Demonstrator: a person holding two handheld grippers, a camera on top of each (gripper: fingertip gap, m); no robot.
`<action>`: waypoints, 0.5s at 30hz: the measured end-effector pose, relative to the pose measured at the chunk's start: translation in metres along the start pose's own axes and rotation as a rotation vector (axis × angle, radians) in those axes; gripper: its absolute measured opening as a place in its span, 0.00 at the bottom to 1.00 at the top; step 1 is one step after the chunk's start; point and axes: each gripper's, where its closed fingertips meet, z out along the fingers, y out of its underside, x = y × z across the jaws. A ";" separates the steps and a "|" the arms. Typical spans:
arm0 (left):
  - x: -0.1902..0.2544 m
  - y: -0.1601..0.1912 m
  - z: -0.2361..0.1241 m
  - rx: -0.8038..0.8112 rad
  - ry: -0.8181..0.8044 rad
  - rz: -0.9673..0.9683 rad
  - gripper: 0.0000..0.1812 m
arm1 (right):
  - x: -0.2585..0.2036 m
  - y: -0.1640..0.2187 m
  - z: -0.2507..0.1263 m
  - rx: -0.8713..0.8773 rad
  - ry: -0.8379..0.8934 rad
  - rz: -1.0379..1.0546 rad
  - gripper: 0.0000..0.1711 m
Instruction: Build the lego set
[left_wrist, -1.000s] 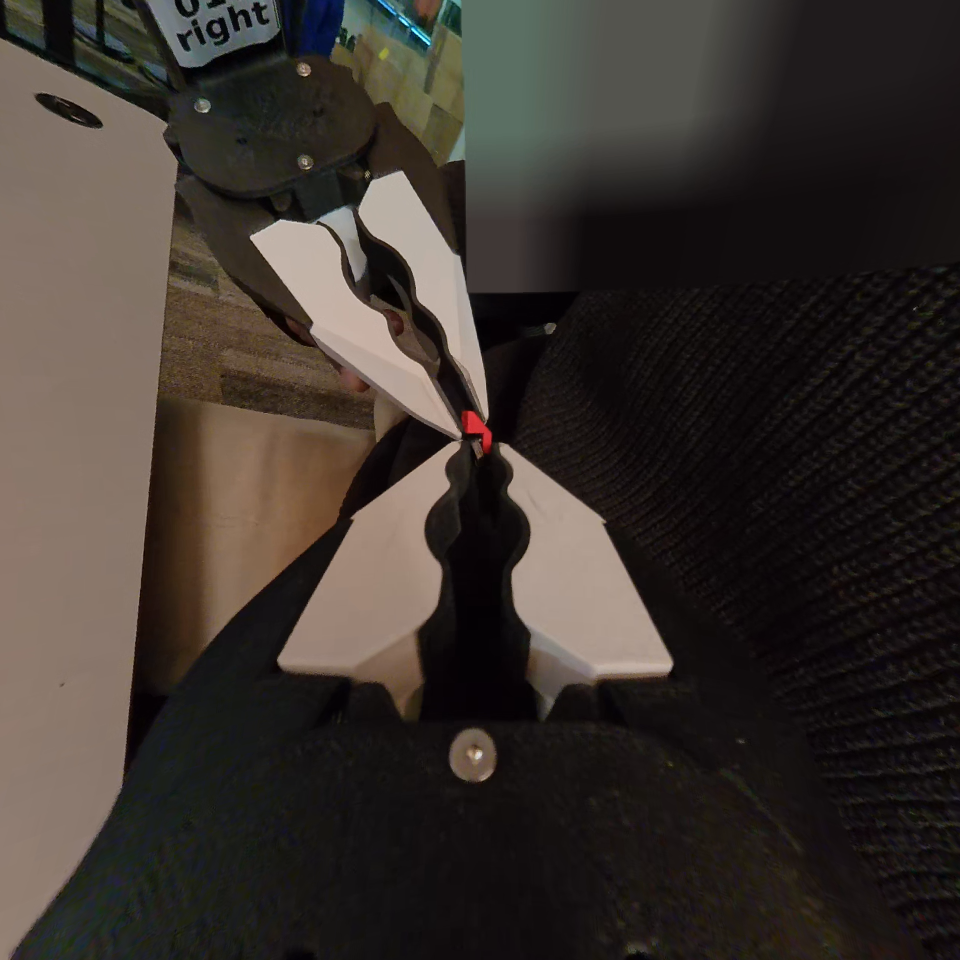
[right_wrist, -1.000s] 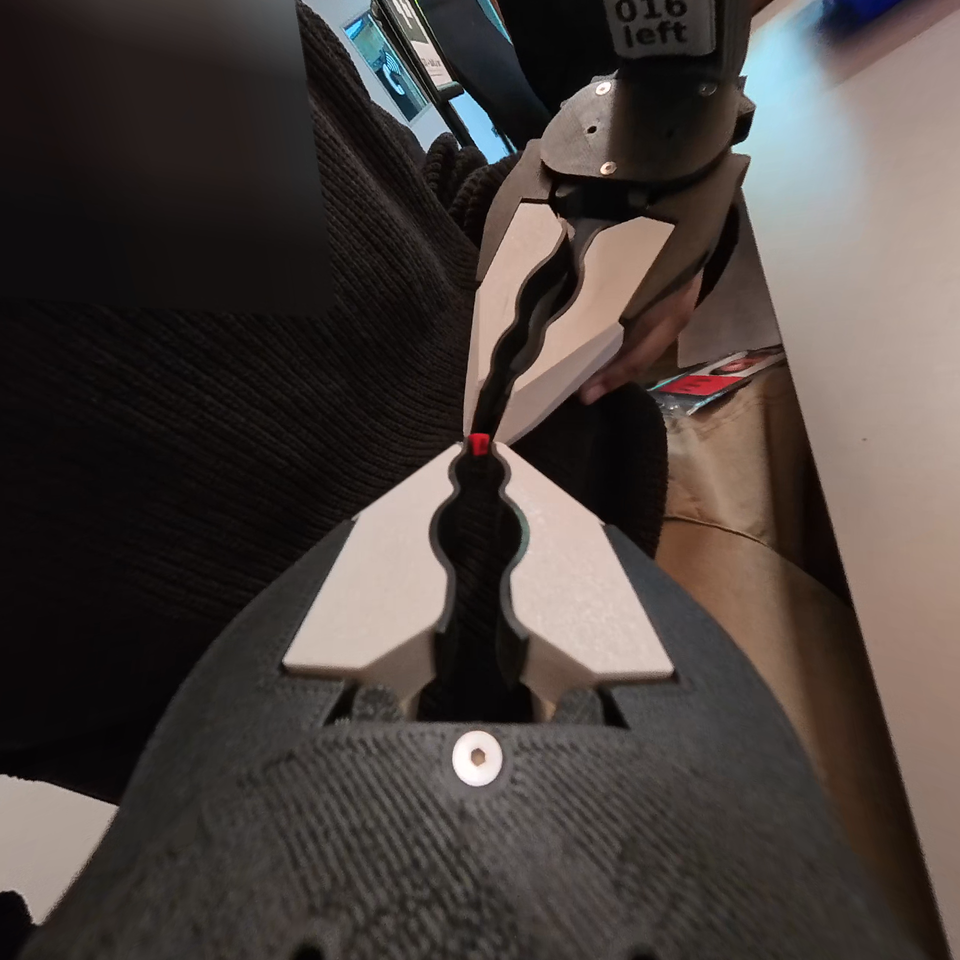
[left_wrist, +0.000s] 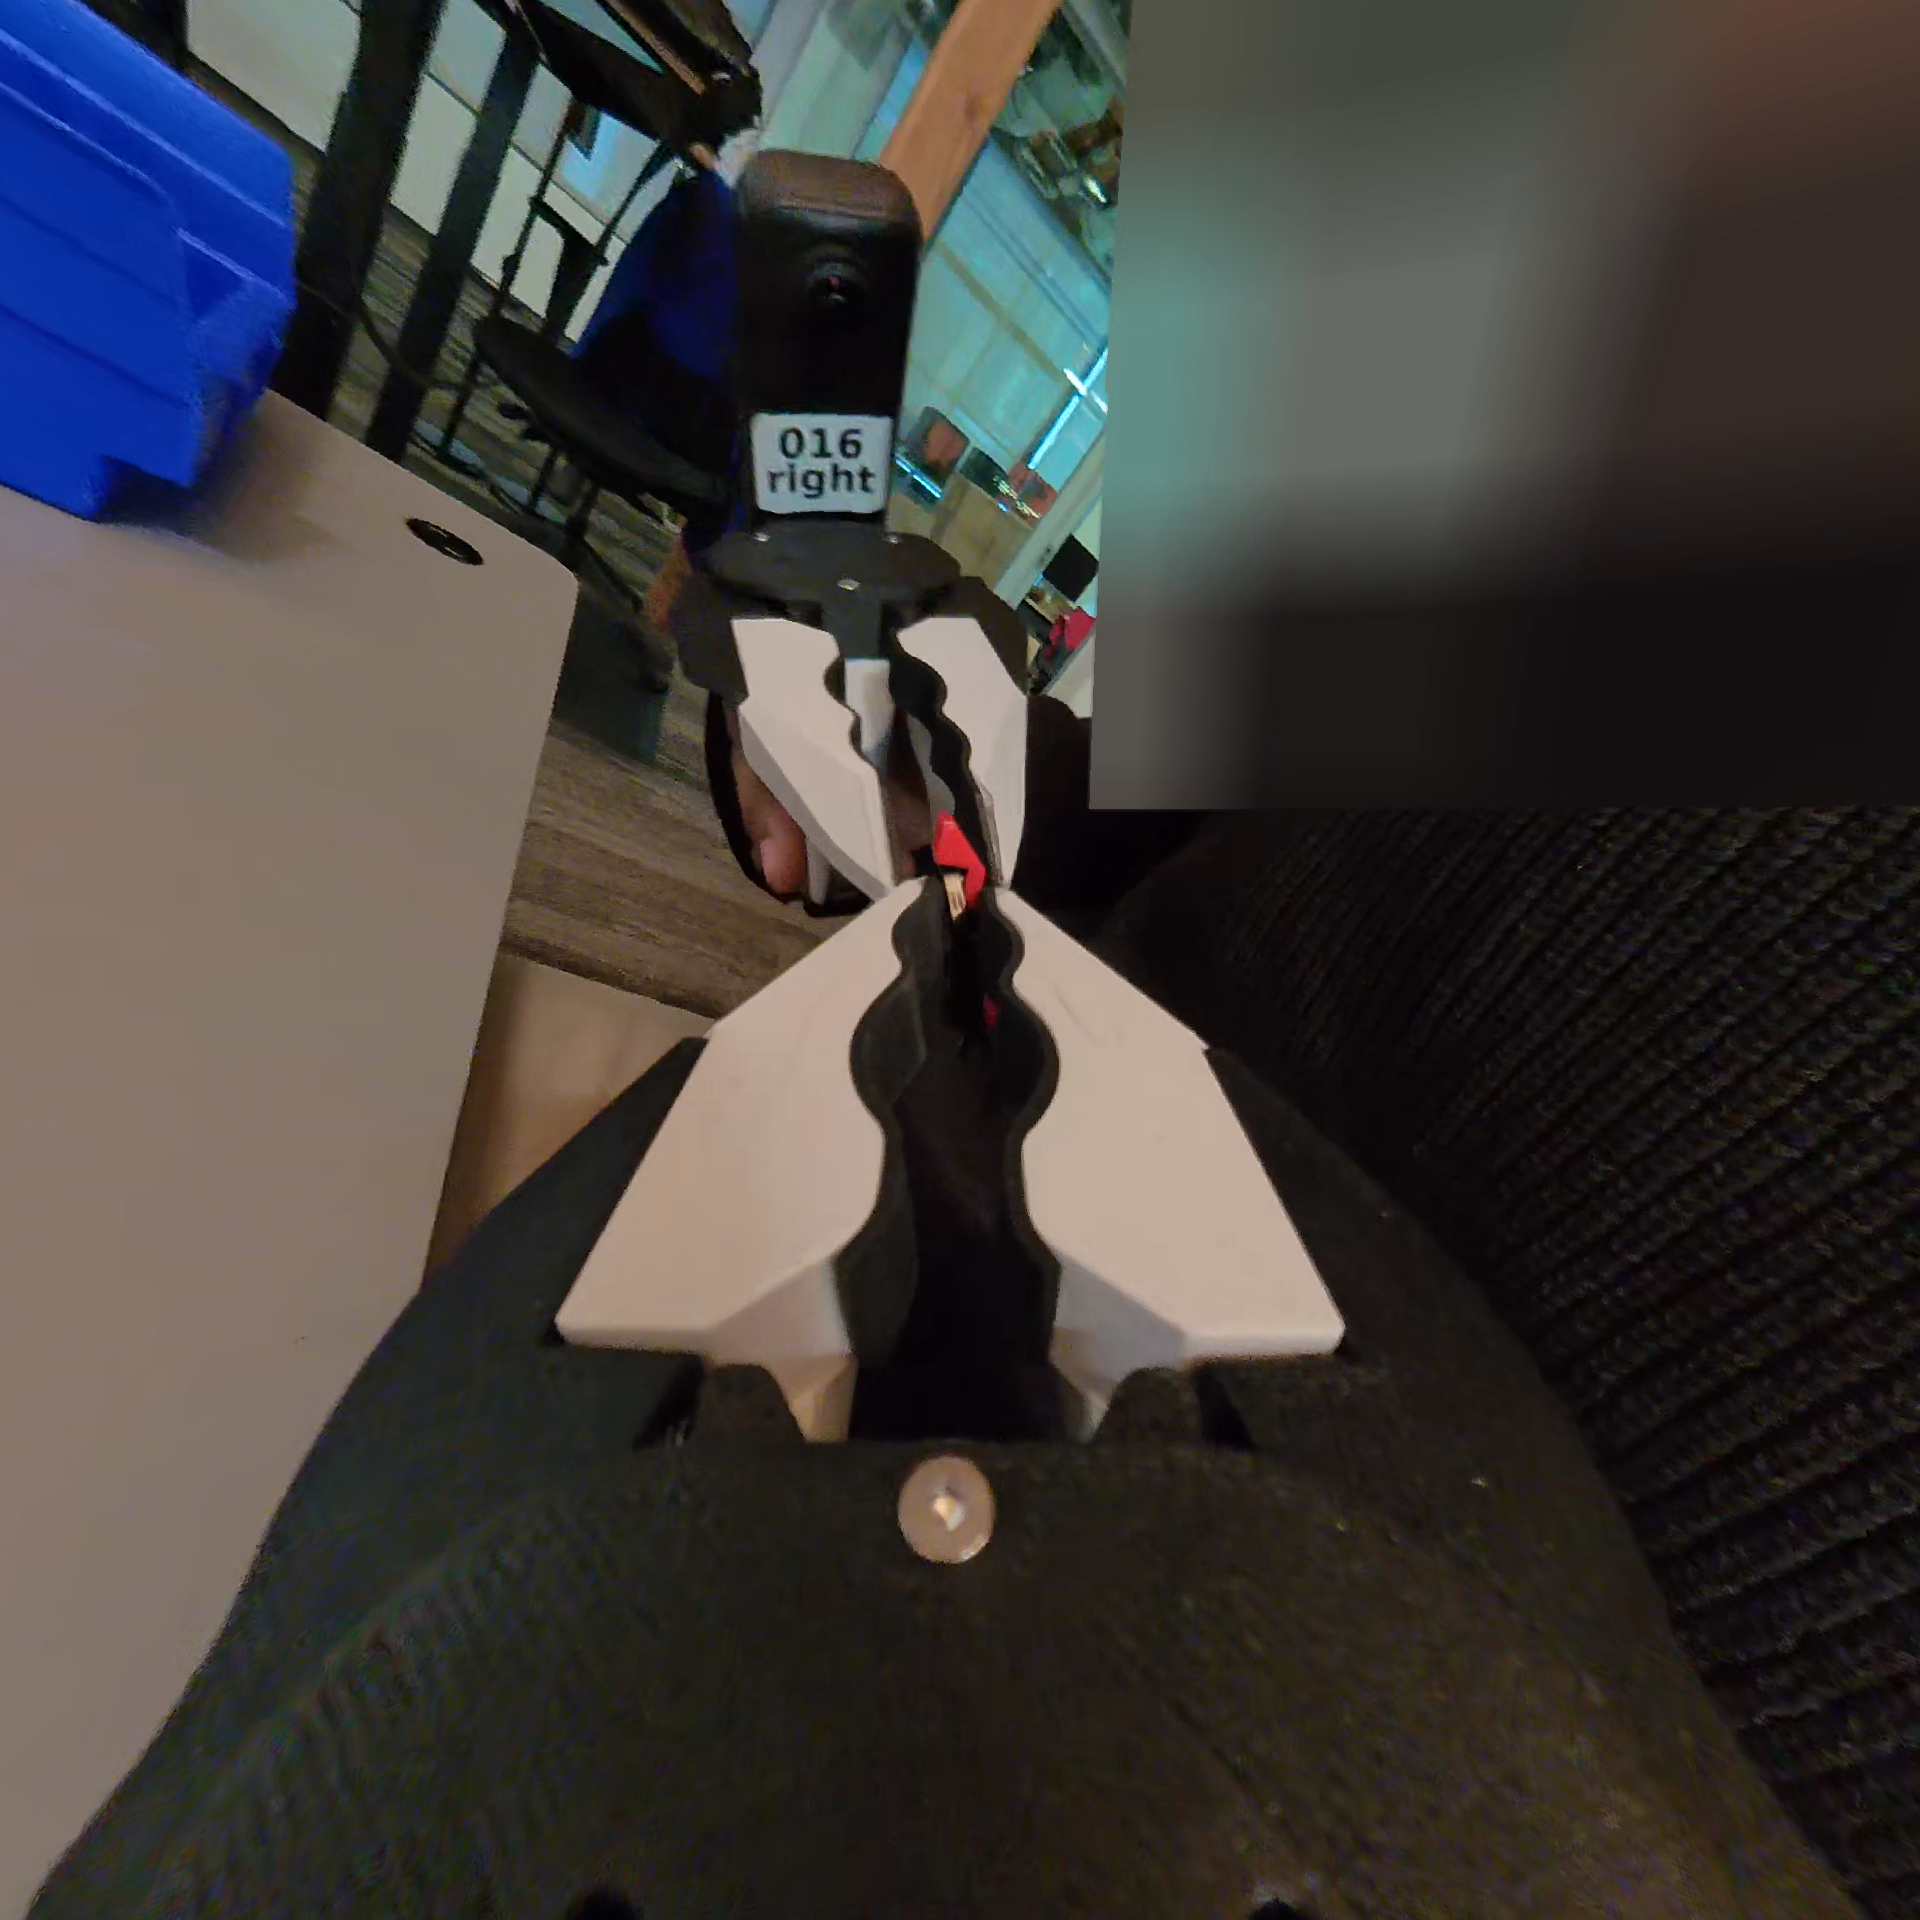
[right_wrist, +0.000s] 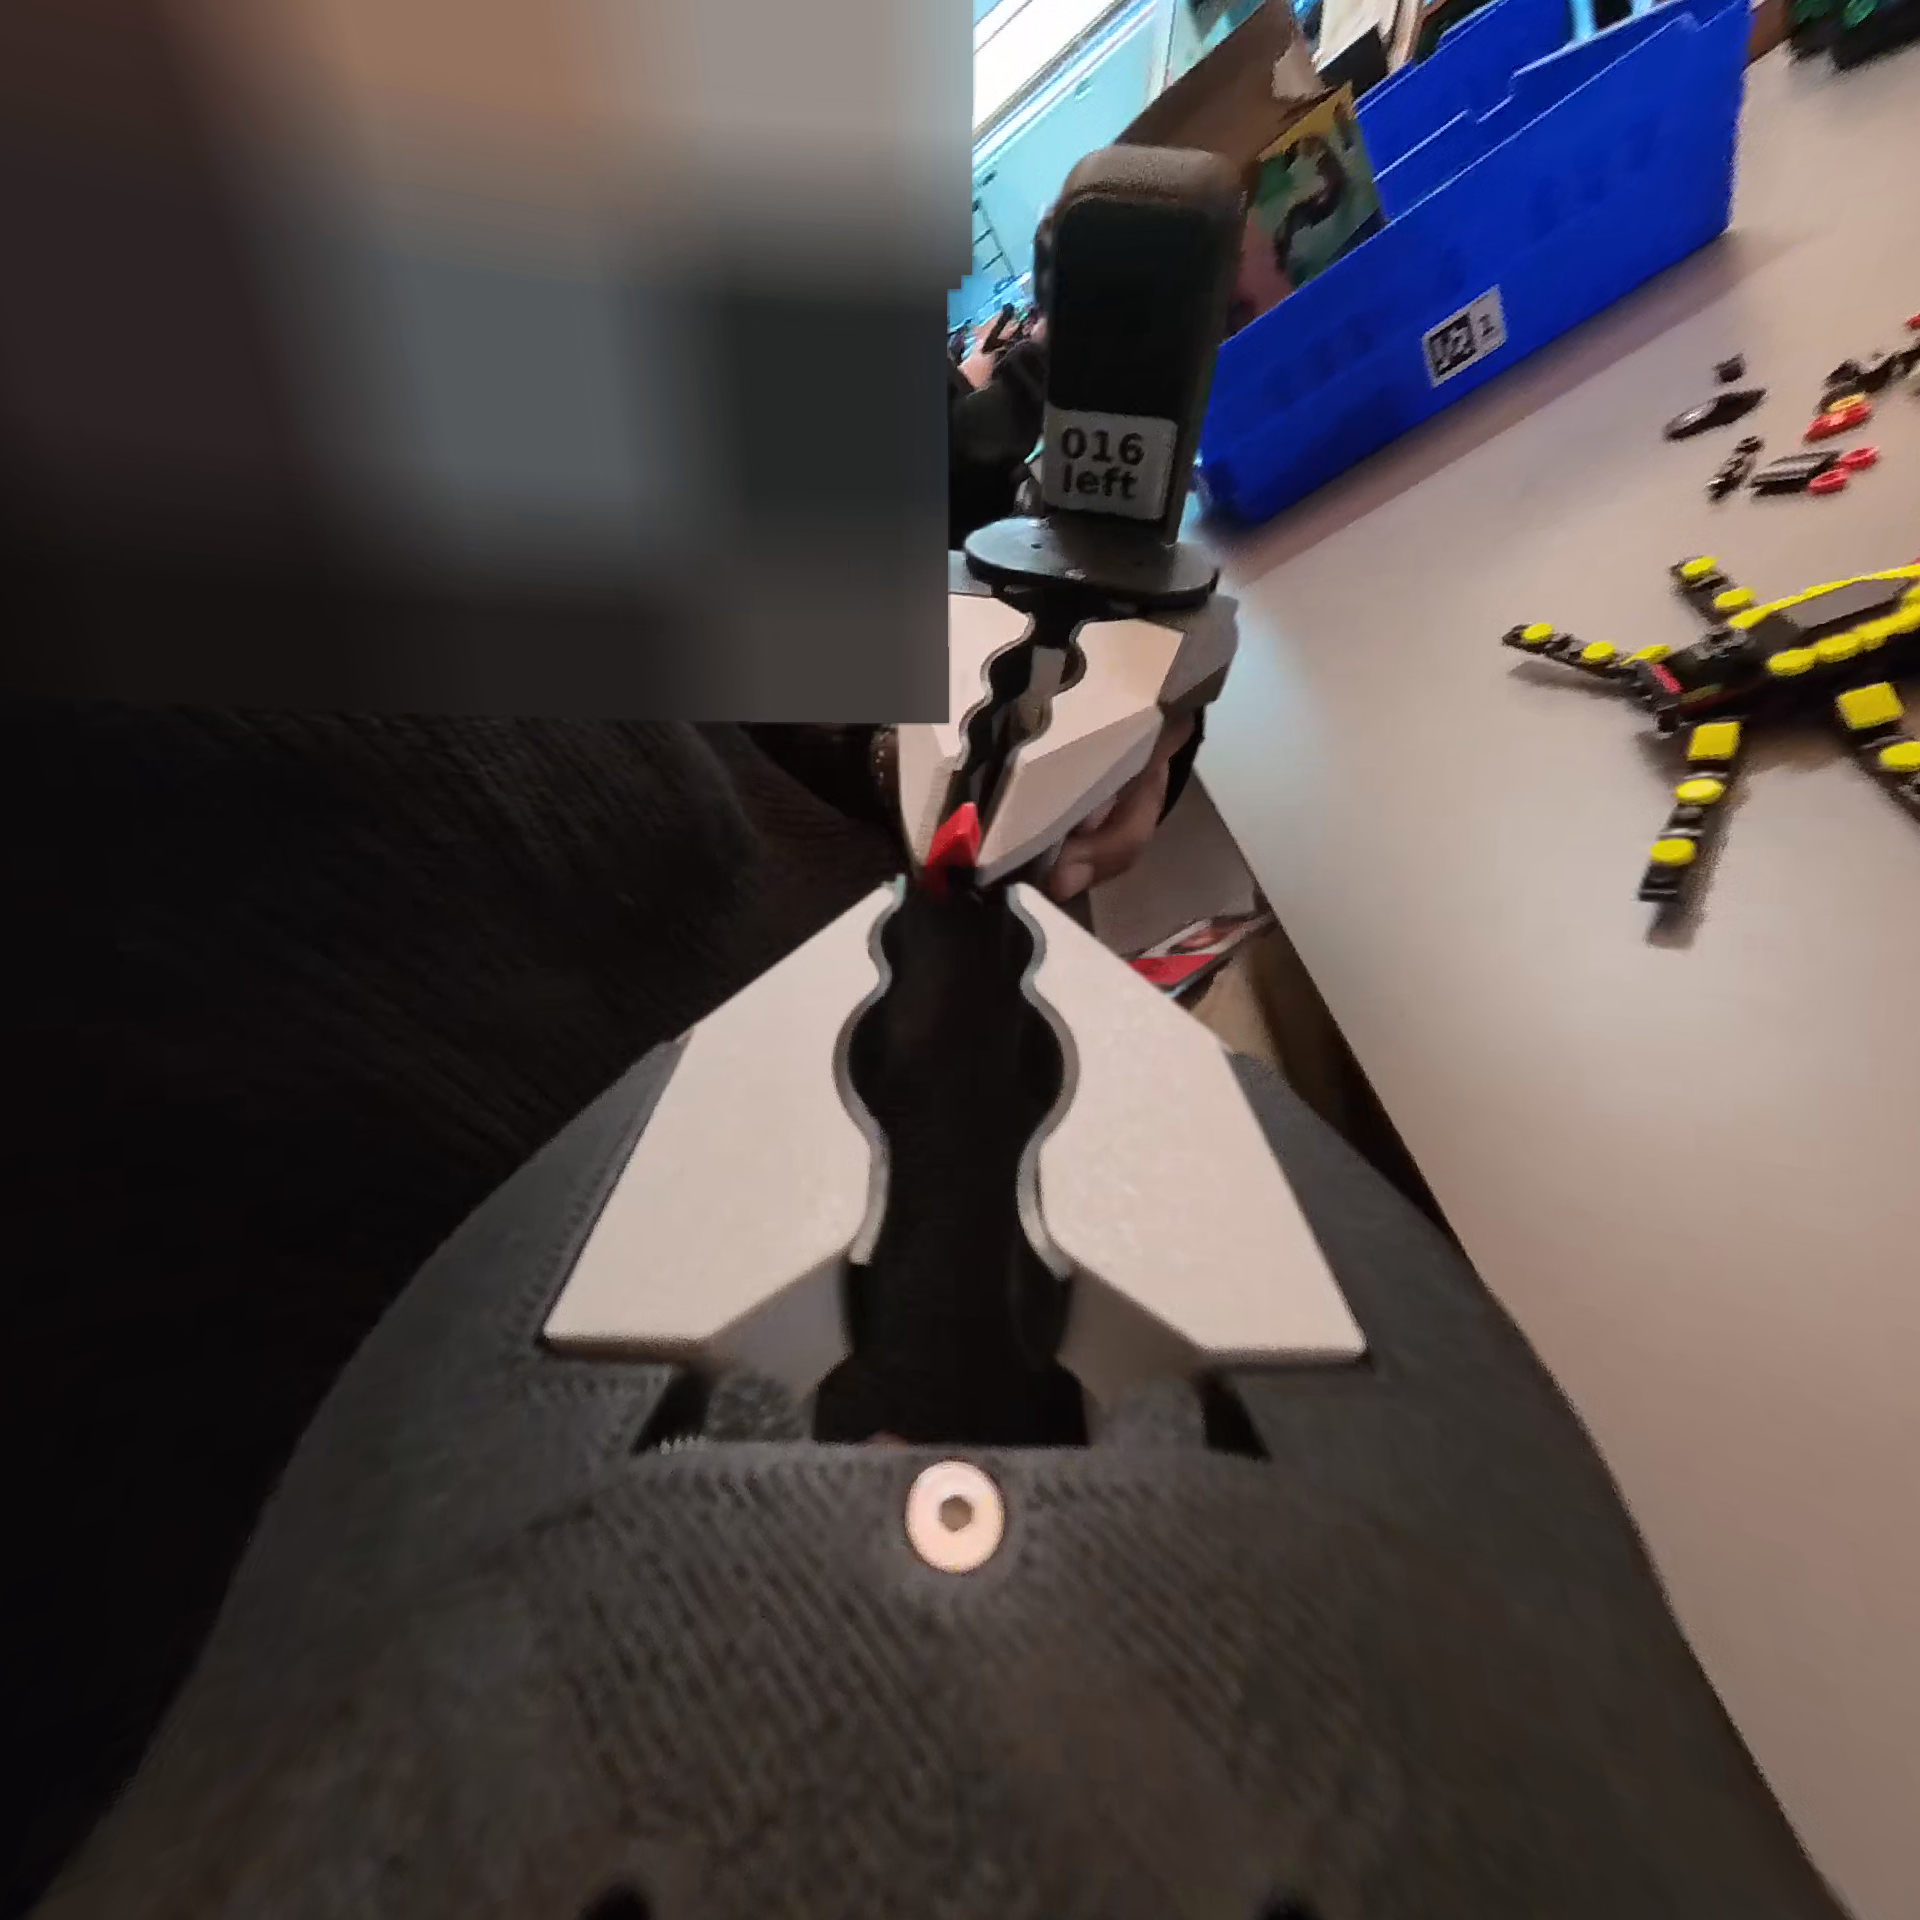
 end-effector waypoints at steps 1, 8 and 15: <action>0.000 0.000 0.000 -0.003 -0.005 0.007 0.01 | 0.000 0.000 0.002 0.005 0.013 -0.006 0.09; 0.003 0.002 0.001 -0.017 0.010 0.018 0.01 | -0.003 -0.001 0.004 0.021 -0.023 0.013 0.05; 0.009 0.010 0.004 -0.081 0.016 0.070 0.01 | -0.010 0.007 0.004 -0.028 -0.114 0.031 0.05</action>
